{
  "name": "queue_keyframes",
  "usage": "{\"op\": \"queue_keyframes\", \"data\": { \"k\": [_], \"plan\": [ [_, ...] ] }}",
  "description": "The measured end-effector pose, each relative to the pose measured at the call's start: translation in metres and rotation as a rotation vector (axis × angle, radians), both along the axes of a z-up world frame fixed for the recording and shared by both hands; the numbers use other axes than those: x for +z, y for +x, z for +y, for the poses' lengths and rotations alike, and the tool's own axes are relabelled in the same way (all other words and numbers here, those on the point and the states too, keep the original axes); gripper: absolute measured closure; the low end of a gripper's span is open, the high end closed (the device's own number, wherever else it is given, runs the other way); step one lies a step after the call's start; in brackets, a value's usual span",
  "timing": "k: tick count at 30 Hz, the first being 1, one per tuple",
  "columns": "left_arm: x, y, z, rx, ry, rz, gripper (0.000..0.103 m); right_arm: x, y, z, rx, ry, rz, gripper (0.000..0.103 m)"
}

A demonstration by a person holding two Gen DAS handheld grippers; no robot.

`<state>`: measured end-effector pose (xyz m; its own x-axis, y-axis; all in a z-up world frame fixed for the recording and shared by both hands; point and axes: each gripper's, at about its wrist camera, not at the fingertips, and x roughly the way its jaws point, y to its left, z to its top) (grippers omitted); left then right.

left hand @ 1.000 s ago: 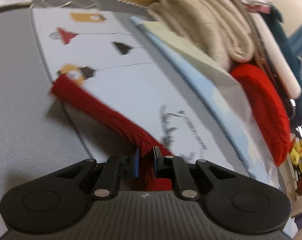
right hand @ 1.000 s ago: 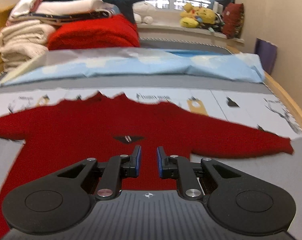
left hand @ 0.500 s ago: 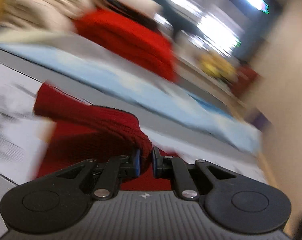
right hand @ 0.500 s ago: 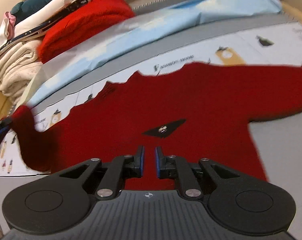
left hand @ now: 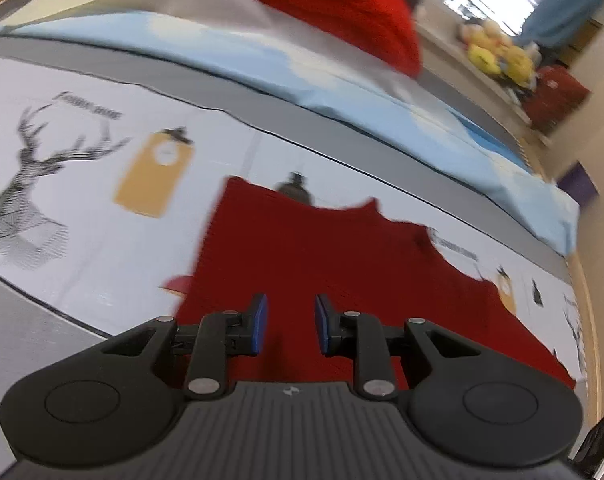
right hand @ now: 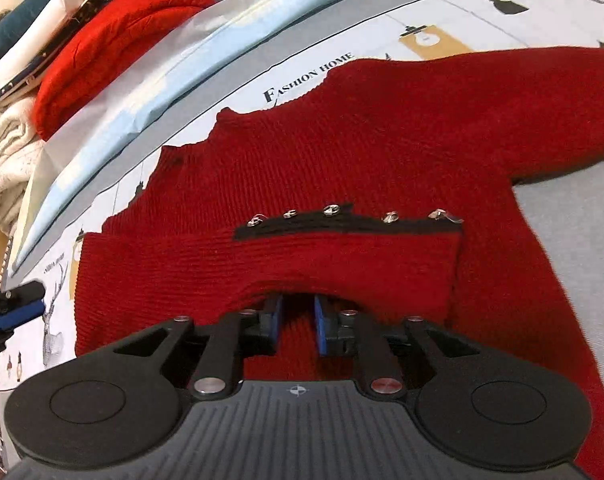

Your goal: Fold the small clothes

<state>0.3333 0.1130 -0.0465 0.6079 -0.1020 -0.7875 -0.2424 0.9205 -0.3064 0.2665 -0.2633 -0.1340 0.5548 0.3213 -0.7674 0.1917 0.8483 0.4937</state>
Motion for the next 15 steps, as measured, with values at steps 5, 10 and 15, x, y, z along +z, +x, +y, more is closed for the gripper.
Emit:
{"op": "queue_keyframes", "data": {
  "k": [5,10,15],
  "plan": [
    [0.006,0.003,0.024,0.027,0.012,0.019,0.076,-0.009,0.009,-0.005,-0.062,0.081,0.037,0.074],
    [0.008,0.003,0.027,0.018,0.004,0.027,0.076,-0.007,0.007,-0.007,-0.077,0.184,0.056,0.066],
    [0.008,0.007,0.024,0.016,-0.003,0.021,0.076,-0.019,0.007,-0.007,-0.037,0.282,0.105,0.052]
  ]
}}
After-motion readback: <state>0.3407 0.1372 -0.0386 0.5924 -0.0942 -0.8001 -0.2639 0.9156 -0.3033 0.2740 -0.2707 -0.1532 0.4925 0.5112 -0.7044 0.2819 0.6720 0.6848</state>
